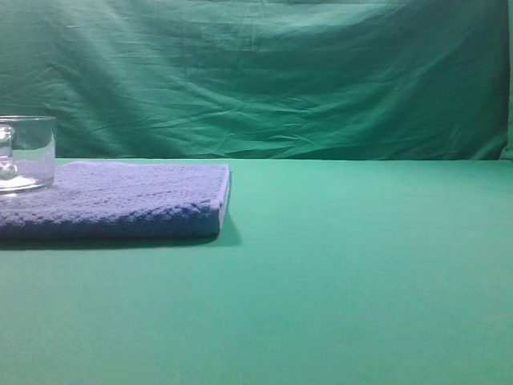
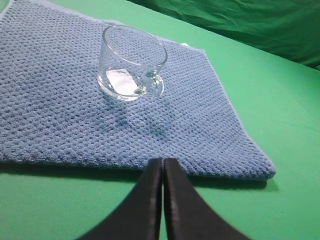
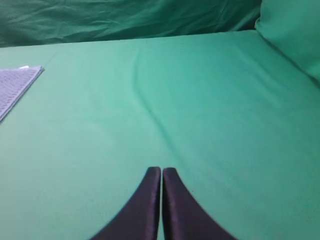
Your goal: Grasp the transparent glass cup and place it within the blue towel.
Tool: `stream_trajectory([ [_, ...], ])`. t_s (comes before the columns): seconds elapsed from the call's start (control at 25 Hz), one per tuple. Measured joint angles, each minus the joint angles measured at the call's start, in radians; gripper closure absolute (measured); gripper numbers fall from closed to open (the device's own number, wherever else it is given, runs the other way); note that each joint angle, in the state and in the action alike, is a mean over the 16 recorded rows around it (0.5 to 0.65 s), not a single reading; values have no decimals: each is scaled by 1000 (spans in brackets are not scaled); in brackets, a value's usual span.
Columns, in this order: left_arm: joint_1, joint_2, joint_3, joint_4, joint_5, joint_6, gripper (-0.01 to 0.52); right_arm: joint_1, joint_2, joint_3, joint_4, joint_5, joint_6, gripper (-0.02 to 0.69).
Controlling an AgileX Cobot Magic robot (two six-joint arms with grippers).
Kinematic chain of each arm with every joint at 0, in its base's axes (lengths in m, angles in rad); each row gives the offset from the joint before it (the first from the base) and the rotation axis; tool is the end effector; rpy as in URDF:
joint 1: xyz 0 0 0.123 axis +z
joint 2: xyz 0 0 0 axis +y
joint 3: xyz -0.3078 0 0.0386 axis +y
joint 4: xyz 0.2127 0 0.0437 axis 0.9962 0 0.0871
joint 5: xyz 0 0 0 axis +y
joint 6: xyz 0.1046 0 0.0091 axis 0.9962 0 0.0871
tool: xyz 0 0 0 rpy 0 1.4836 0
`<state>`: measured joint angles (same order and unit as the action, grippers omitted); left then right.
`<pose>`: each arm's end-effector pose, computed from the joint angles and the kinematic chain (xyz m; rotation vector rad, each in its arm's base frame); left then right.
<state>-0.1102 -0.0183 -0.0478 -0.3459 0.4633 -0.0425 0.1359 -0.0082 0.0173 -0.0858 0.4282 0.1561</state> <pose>-0.0013 -0.0159 0.1843 -0.1223 1.8751 -0.4623 0.0041 -0.0032 0.1649 -0.0316 1.9205 0.1096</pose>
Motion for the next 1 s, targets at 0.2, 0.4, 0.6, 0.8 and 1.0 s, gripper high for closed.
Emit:
stream_trajectory([
  [0.2, 0, 0, 0, 0, 1, 0, 514, 0, 0, 6, -1, -5, -15, 665],
  [0.4, 0, 0, 0, 0, 3, 0, 514, 0, 0, 7, -2, -9, -30, 665],
  [0.6, 0, 0, 0, 0, 3, 0, 514, 0, 0, 8, -2, -10, -34, 665],
  [0.8, 0, 0, 0, 0, 3, 0, 514, 0, 0, 8, -2, -12, -34, 665],
  [1.0, 0, 0, 0, 0, 3, 0, 514, 0, 0, 9, -2, -14, -35, 665],
])
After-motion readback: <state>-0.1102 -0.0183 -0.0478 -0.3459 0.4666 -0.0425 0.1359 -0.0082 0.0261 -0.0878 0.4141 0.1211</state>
